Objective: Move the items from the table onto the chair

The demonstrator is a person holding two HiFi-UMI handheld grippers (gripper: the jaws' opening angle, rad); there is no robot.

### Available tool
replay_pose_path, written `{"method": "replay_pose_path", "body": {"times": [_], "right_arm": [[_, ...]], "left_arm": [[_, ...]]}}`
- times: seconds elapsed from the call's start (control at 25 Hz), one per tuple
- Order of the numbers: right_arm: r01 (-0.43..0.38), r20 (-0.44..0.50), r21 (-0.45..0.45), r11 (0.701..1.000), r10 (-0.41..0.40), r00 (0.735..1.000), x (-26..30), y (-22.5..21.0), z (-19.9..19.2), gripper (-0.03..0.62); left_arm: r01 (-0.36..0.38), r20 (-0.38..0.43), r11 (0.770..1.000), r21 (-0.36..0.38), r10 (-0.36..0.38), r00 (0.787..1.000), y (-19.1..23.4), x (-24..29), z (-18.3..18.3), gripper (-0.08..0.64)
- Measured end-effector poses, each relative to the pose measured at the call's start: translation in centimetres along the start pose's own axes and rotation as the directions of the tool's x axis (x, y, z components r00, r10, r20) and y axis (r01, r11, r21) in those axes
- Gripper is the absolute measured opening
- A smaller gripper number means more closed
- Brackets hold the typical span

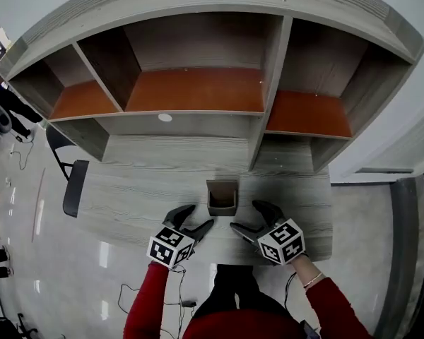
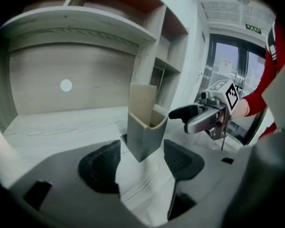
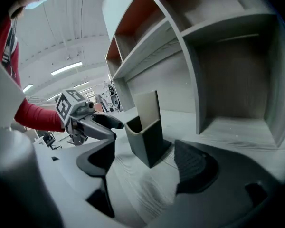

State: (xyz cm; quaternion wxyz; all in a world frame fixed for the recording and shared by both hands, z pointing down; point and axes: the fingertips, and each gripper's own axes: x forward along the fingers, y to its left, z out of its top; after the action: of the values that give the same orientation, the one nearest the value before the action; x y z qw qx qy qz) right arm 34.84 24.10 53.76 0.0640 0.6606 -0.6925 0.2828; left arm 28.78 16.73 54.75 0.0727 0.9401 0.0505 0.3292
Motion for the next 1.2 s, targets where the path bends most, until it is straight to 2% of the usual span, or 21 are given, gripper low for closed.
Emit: {"method": "replay_pose_path", "body": {"times": [0.04,0.12,0.28,0.48,0.6,0.68,0.8,1.0,1.2], "right_arm": [[-0.008,-0.016,-0.020,1.000,0.007,1.000,0.9,-0.2,-0.3,0.403],[-0.025,-0.052,-0.083,0.996,0.021,0.998,2.4,-0.5,-0.8,0.427],[-0.068,-0.090,-0.162,0.984,0.054,0.994,5.1,-0.4,-1.3,0.430],[-0.069,-0.086,-0.159,0.985,0.056,0.995,6.6,-1.0,-1.3,0.428],[-0.106,-0.107,-0.181,0.978,0.088,0.990,6.8,-0.7,-1.5,0.425],[-0.147,-0.129,-0.190,0.971,0.124,0.984,6.7,-0.5,-1.7,0.384],[-0.166,-0.134,-0.177,0.970,0.143,0.981,6.7,-0.9,-1.5,0.344],[-0.151,-0.121,-0.136,0.979,0.135,0.983,6.3,-0.4,-1.1,0.333],[-0.130,-0.073,-0.195,0.972,0.118,0.990,4.4,0.6,2.3,0.333]], "left_arm": [[0.023,0.004,1.000,-0.017,-0.023,1.000,0.4,0.6,-0.2,0.293],[0.077,0.038,0.997,-0.031,-0.076,0.996,0.9,1.7,-0.1,0.313],[0.148,0.059,0.988,0.031,-0.150,0.987,1.5,3.5,0.2,0.330],[0.210,0.085,0.977,0.041,-0.213,0.973,1.5,4.5,0.2,0.331],[0.237,0.077,0.969,0.064,-0.241,0.967,1.1,4.6,0.0,0.327],[0.259,0.075,0.962,0.090,-0.266,0.961,0.5,4.8,0.1,0.283],[0.265,0.087,0.960,0.090,-0.272,0.958,0.3,5.0,0.4,0.261],[0.250,0.090,0.966,0.067,-0.255,0.963,0.0,4.1,0.8,0.238],[0.222,0.128,0.967,0.128,-0.238,0.963,-0.9,1.9,4.0,0.236]]}}
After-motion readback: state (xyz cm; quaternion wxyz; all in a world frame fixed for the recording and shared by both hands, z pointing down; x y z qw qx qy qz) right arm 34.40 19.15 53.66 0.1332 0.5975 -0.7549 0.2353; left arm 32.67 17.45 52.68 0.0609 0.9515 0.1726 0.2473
